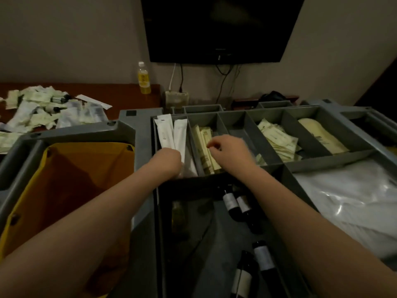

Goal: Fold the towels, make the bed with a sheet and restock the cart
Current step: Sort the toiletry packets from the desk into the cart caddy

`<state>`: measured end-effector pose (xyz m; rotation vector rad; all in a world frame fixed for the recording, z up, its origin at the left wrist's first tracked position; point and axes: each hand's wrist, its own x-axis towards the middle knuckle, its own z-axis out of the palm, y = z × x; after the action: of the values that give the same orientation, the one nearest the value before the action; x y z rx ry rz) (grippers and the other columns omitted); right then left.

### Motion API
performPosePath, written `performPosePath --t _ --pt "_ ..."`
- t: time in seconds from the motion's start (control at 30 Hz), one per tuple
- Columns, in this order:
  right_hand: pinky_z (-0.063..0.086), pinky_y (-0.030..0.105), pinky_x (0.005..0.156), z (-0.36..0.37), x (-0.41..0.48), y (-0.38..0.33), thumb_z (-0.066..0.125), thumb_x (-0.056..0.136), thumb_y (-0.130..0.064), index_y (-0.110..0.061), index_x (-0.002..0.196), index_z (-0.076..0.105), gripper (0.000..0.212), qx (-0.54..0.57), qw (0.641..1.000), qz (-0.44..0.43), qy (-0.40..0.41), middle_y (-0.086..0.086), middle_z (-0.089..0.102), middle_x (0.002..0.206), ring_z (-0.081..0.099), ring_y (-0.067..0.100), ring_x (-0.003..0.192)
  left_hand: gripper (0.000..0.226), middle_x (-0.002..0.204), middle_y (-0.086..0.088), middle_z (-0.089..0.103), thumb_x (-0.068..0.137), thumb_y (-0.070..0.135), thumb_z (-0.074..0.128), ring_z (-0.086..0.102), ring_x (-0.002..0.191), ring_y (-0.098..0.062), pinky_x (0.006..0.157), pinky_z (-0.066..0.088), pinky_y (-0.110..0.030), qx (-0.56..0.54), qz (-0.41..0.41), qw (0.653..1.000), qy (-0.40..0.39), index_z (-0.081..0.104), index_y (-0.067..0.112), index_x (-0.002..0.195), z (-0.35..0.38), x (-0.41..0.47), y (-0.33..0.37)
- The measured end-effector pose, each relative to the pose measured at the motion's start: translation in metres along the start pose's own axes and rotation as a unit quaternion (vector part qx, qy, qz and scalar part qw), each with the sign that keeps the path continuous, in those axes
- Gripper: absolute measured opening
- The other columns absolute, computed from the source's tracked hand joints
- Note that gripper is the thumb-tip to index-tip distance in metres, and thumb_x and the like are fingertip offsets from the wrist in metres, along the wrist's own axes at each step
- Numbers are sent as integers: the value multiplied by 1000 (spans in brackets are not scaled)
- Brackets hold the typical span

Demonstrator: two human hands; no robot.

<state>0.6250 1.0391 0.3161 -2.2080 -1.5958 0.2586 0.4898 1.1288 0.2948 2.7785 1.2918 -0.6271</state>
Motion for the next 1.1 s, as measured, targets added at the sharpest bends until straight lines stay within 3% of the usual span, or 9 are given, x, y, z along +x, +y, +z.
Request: performPosePath --t 0.1,0.23,0.3,0.37,0.47,0.6,0.73,0.97,1.1 --pt "45 24 79 -16 -31 27 52 95 -18 -15 110 69 22 32 999 9 19 0 67 106 58 12 92 34 128 -15 49 94 13 49 50 116 -31 91 45 -36 57 5 998 19 50 6 127 -3 -3 -3" --pt "37 22 87 -15 -69 61 62 90 -21 -19 105 70 18 21 999 13 23 -3 66 103 52 11 98 38 129 -12 40 93 20 52 40 118 -31 93 41 -42 -7 8 989 150 49 18 130 6 -9 2" --pt "33 23 88 -12 -79 71 65 87 -25 -21 108 68 21 6 1000 16 23 -3 62 107 49 16 106 30 119 -8 49 94 22 48 47 108 -26 90 44 -40 -90 50 964 247 53 17 124 8 -17 15" --pt "32 23 89 -11 -86 75 66 87 -27 -21 115 64 29 -8 999 23 25 -2 58 113 45 17 111 23 103 -4 56 98 25 41 53 92 -19 82 48 -36 -199 98 933 283 57 16 111 12 -35 38" --pt "34 25 93 -13 -91 78 66 87 -27 -21 117 61 31 1 999 28 34 -2 54 117 43 17 114 24 89 -3 60 98 33 42 55 79 -17 73 49 -34 -259 102 941 190 58 15 96 25 -55 81" --pt "35 34 98 -11 -100 78 65 84 -42 -28 112 63 31 -89 996 7 9 -4 48 122 38 18 121 33 84 -2 59 93 46 50 58 79 -17 71 49 -32 -352 -15 933 68 56 13 89 45 -44 113" --pt "25 46 108 -11 -105 73 64 77 -59 -34 127 56 56 -150 986 13 -76 -1 30 147 18 24 137 26 76 0 57 89 40 58 56 69 -13 59 46 -26 -423 -88 901 46 55 17 78 41 -37 131" --pt "19 51 110 0 -109 57 58 88 -47 -16 140 40 63 -278 948 13 -155 13 19 154 6 35 144 11 76 -1 62 82 26 68 61 79 -17 73 50 -31 -550 -149 821 30 62 17 79 48 -51 123" --pt "21 50 110 2 -113 59 57 89 -47 -15 132 52 54 -265 951 11 -157 15 26 150 12 37 143 31 88 -1 61 80 21 74 57 71 -10 53 44 -23 -616 -154 768 80 60 15 107 57 -60 121"
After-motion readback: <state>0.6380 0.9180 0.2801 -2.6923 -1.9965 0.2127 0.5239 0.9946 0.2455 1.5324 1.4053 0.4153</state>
